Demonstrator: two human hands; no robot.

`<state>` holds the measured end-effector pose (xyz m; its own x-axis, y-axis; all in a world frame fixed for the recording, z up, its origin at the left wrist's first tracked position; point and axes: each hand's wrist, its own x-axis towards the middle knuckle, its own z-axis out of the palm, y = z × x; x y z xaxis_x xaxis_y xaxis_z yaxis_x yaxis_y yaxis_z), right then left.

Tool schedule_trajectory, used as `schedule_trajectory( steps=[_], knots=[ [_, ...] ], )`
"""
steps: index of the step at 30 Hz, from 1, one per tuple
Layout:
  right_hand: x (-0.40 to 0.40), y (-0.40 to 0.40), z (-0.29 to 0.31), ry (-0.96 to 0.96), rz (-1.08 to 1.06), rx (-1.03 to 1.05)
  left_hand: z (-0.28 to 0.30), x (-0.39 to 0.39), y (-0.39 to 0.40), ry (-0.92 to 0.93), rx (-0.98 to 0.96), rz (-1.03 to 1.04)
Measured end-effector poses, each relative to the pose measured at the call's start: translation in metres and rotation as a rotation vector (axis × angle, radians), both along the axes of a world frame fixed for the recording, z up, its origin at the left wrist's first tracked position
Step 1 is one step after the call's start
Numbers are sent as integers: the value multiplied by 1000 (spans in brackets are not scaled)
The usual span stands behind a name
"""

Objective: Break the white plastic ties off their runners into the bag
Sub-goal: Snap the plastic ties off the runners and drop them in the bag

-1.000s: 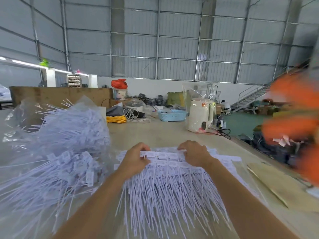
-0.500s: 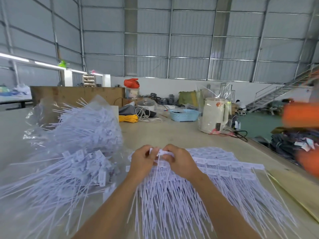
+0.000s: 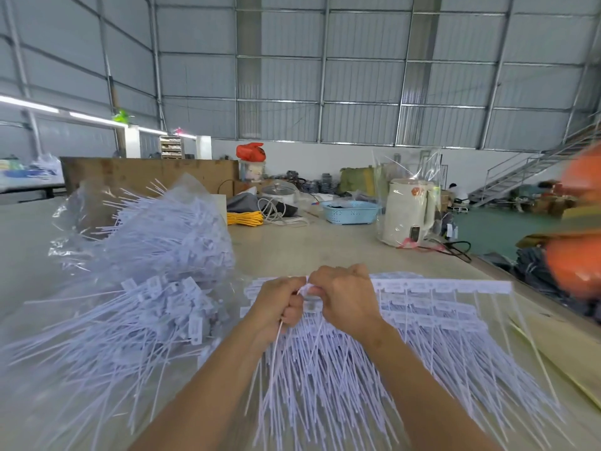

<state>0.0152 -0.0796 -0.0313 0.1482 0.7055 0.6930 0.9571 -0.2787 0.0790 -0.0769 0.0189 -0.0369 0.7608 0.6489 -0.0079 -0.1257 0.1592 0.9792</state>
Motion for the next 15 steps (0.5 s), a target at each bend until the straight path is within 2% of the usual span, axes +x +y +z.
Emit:
schedule_trajectory(
  steps=[3,8,10,12,13,14,15],
  knots=[
    [-7,-5,10,-66,11,69,7,-3,1,-32,-104,-45],
    [-5,-7,28,29,49,-84,10,-4,3,-82,-175,-183],
    [-2,-6,33,126,111,-102,10,-10,11,-133,-305,-336],
    [9,-11,42,270,135,-39,14,-22,23,-289,-515,-503],
    [17,-15,49,336,117,-36,14,-25,28,-325,-561,-514],
    [22,-18,54,409,120,-50,11,-25,33,-305,-516,-457],
    [23,-19,58,484,171,-59,7,-21,35,-230,-383,-343]
  ],
)
